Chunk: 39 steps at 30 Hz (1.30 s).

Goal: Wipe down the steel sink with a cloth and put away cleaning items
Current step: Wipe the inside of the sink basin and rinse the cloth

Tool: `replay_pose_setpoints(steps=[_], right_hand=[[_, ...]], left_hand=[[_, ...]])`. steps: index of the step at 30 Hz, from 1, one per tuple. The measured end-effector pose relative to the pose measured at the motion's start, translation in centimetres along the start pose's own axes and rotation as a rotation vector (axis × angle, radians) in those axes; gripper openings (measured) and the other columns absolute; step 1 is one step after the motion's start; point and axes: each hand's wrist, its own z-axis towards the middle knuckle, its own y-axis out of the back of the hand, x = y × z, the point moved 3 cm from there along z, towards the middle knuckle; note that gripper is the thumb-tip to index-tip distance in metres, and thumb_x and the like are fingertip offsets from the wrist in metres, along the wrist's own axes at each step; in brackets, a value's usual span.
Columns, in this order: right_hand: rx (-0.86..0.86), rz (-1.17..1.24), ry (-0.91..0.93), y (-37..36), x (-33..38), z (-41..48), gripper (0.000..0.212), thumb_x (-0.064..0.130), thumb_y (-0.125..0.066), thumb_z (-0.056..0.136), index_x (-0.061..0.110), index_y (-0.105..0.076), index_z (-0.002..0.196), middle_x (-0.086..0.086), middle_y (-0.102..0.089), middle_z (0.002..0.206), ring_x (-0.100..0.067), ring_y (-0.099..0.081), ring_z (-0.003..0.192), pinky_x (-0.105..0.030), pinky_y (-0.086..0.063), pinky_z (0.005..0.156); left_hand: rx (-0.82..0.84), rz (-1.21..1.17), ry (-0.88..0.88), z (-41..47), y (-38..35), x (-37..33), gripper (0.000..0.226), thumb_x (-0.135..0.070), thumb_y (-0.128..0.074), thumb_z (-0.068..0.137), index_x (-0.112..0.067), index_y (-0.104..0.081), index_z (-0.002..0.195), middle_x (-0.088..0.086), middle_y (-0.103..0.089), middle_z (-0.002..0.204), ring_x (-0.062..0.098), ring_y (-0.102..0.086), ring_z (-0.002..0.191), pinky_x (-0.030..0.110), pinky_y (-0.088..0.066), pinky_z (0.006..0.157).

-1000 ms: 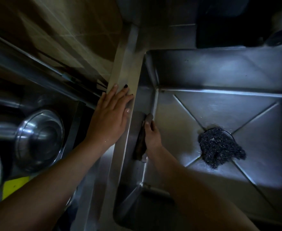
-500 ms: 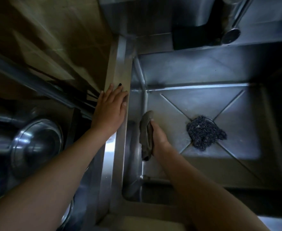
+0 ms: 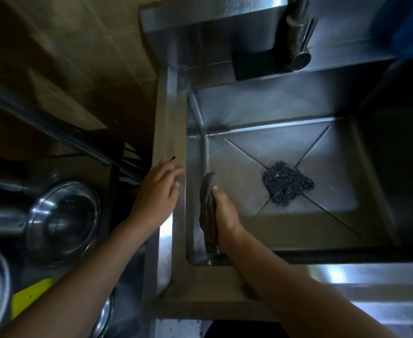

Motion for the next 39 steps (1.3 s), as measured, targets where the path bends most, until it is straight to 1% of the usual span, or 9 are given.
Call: replay_pose_setpoints(steps=[5,8,10,12,19,23,27,32,39], right_hand=[[0.008,-0.116,0.1,-1.4,-1.0,-1.5,0.041,0.042,-0.042,0.096,0.028,-0.046,0.135,-0.003,-0.057,0.126,-0.009,-0.057,0.102,-0.019,-0.045,0.071],[0.046,-0.186,0.137,-2.7,-2.3,-1.8,0.044,0.036,-0.036,0.1,0.026,-0.036,0.143,0.001,-0.044,0.143,-0.007,-0.045,0.122,-0.014,-0.038,0.09],[0.068,-0.191,0.175,-3.7,-2.7,-2.0,0.047,0.038,-0.031,0.101,0.028,-0.026,0.147,0.008,-0.03,0.151,-0.004,-0.029,0.135,-0.021,-0.026,0.108],[0.052,-0.177,0.222,-4.1,-2.7,-2.1,0.048,0.04,-0.028,0.101,0.03,-0.023,0.148,0.012,-0.025,0.153,-0.003,-0.021,0.139,-0.029,-0.018,0.116],[-0.003,-0.182,0.223,-4.3,-2.8,-1.0,0.046,0.035,-0.027,0.102,0.026,-0.027,0.146,0.006,-0.031,0.151,-0.006,-0.029,0.138,-0.034,-0.024,0.116],[-0.037,-0.348,0.207,-3.6,-2.5,1.7,0.046,0.029,-0.024,0.103,0.019,-0.024,0.148,-0.001,-0.026,0.154,-0.012,-0.023,0.141,-0.038,-0.018,0.119],[-0.1,-0.443,0.16,-2.8,-2.8,4.2,0.046,0.025,-0.024,0.103,0.015,-0.021,0.149,-0.005,-0.022,0.155,-0.015,-0.02,0.142,-0.037,-0.016,0.119],[-0.072,-0.463,0.066,-1.8,-3.5,4.6,0.048,0.028,-0.022,0.103,0.02,-0.014,0.15,-0.003,-0.017,0.157,-0.017,-0.016,0.144,-0.04,-0.014,0.119],[0.044,-0.359,-0.065,-2.1,-3.2,1.8,0.049,0.031,-0.023,0.103,0.024,-0.012,0.15,-0.004,-0.022,0.155,-0.021,-0.024,0.141,-0.039,-0.02,0.117]], left_hand=[[0.02,0.161,-0.062,-1.6,-1.6,0.4,0.043,-0.022,-0.034,0.094,-0.01,-0.045,0.134,0.007,-0.036,0.147,0.017,-0.015,0.141,0.033,-0.006,0.113],[-0.022,0.238,-0.058,-1.8,-1.9,0.1,0.05,-0.027,-0.024,0.093,-0.01,-0.045,0.134,0.008,-0.041,0.144,0.013,-0.015,0.136,0.038,-0.01,0.113],[-0.029,0.245,-0.048,-1.7,-1.9,0.1,0.052,-0.028,-0.02,0.092,-0.009,-0.046,0.133,0.008,-0.042,0.143,0.013,-0.017,0.136,0.04,-0.013,0.113],[-0.022,0.261,-0.048,-1.7,-2.0,0.1,0.052,-0.027,-0.02,0.091,-0.01,-0.045,0.134,0.008,-0.042,0.144,0.014,-0.018,0.136,0.04,-0.013,0.113],[0.003,0.291,-0.027,-1.6,-1.7,-0.5,0.048,-0.025,-0.025,0.093,-0.008,-0.046,0.132,0.01,-0.042,0.143,0.023,-0.028,0.138,0.04,-0.013,0.112],[0.033,0.287,-0.003,-1.6,-1.6,-0.7,0.054,-0.028,-0.019,0.091,-0.008,-0.047,0.132,0.01,-0.042,0.143,0.024,-0.029,0.138,0.04,-0.013,0.113],[0.021,0.287,-0.003,-1.5,-1.5,-0.6,0.045,-0.022,-0.029,0.092,-0.008,-0.05,0.129,0.011,-0.045,0.141,0.026,-0.033,0.136,0.042,-0.016,0.112],[-0.003,0.294,-0.019,-1.6,-1.5,-0.6,0.045,-0.021,-0.03,0.09,-0.007,-0.053,0.126,0.012,-0.049,0.137,0.028,-0.037,0.133,0.044,-0.018,0.111],[-0.021,0.316,-0.017,-1.6,-1.4,-0.9,0.044,-0.021,-0.031,0.089,-0.006,-0.055,0.124,0.012,-0.051,0.135,0.029,-0.04,0.132,0.045,-0.022,0.11]])
